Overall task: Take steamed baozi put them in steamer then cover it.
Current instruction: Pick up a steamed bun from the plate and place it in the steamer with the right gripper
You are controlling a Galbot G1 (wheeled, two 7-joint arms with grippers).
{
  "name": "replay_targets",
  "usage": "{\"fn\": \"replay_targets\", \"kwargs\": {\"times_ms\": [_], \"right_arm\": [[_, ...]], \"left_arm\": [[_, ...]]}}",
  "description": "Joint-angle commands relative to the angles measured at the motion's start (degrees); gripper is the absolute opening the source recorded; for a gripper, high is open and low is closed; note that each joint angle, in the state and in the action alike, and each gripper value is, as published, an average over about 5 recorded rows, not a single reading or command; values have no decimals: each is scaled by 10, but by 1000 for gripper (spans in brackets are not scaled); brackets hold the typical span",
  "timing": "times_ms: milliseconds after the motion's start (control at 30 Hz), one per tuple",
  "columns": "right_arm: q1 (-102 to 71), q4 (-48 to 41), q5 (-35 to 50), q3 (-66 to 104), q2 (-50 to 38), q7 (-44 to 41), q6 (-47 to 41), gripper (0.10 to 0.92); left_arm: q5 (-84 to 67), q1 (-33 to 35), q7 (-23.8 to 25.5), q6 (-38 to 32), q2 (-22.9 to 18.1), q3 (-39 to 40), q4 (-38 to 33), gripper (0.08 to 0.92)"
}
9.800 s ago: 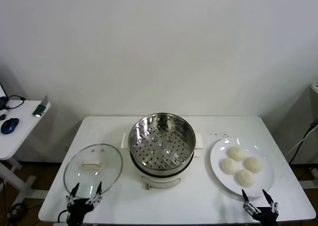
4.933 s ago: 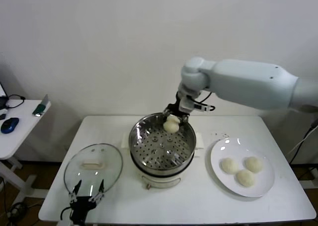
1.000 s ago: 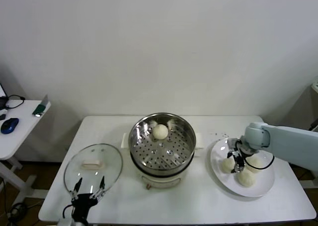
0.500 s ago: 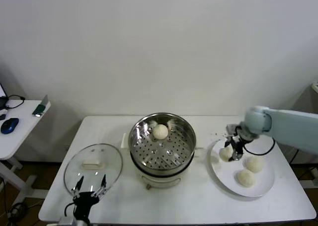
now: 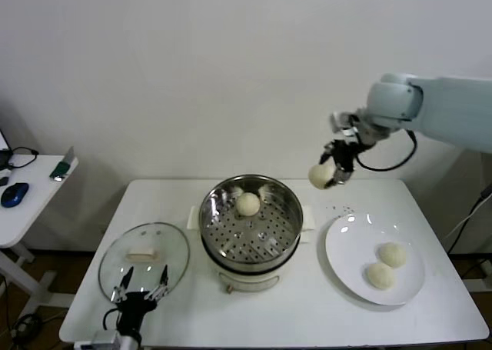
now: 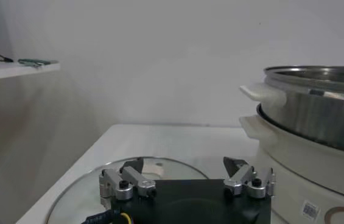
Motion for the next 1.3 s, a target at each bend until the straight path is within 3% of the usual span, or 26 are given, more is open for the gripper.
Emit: {"fn": "replay_targets", "kwargs": {"times_ms": [33, 133, 633, 1000, 1300], "right_arm": [[25, 62, 154, 86, 85, 84, -80, 670], [-21, 69, 161, 103, 120, 122, -102, 670], [-205, -6, 42, 87, 208, 180, -128, 669], [-262, -78, 9, 97, 251, 197, -135, 665], [-276, -87, 1, 99, 259, 202, -137, 670]], "left_arm": [[0, 0, 0, 0, 1, 0, 0, 823], [-1, 2, 1, -2, 1, -2, -1, 823], [-2, 6, 1, -3, 1, -9, -5, 823], [-3, 6, 1, -5, 0, -11, -4, 823], [-3, 6, 1, -6, -1, -9, -3, 823]]}}
